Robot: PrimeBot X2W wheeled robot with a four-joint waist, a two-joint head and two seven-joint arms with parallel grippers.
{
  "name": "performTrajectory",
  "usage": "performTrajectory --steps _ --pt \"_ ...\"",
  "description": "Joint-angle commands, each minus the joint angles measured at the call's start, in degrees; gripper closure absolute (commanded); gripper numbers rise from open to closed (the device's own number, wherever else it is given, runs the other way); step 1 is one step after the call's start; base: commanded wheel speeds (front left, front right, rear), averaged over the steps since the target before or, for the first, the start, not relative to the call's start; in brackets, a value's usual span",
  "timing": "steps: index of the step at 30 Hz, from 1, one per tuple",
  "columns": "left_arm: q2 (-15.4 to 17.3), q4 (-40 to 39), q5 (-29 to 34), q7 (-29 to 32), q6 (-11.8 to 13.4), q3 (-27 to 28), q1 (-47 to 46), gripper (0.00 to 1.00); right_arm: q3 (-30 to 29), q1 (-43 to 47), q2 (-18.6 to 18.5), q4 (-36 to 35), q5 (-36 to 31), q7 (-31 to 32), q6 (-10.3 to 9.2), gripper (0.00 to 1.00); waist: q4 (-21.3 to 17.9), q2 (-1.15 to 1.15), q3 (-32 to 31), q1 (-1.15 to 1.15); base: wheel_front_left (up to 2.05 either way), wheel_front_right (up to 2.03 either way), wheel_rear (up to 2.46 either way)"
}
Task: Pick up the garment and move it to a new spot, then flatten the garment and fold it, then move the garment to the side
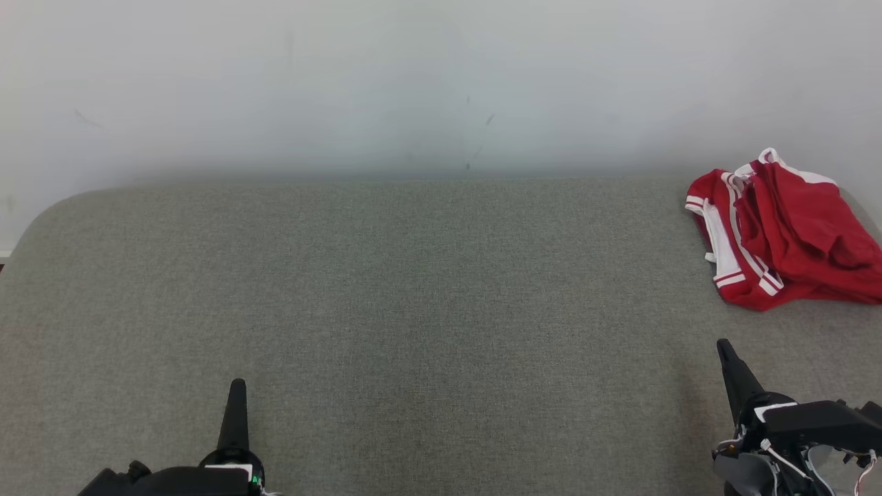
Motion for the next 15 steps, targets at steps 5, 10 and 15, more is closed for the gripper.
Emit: performTrajectory --steps 5,10,15 --pt "0.1 0.1 -3.0 0.4 -0.6 -0.2 -1.4 1.0 -0.7 -1.1 -0.3 0.1 3.0 1.1 0.05 1.0 0.0 0.0 0.0 0.0 0.0 0.0 0.0" --pt "0.1 0.2 -5.2 0.6 -0.5 -0.2 -1.6 1.0 -1.2 -1.6 -0.4 0.3 5.3 2.0 0.05 1.0 0.1 0.0 0.0 0.0 0.0 0.0 0.0" --pt "0.1 0.4 -7.6 0.9 -0.8 -0.3 -2.1 1.0 -1.7 -2.0 -0.4 0.5 7.8 3.0 0.06 1.0 0.1 0.0 0.0 0.0 0.0 0.0 0.0"
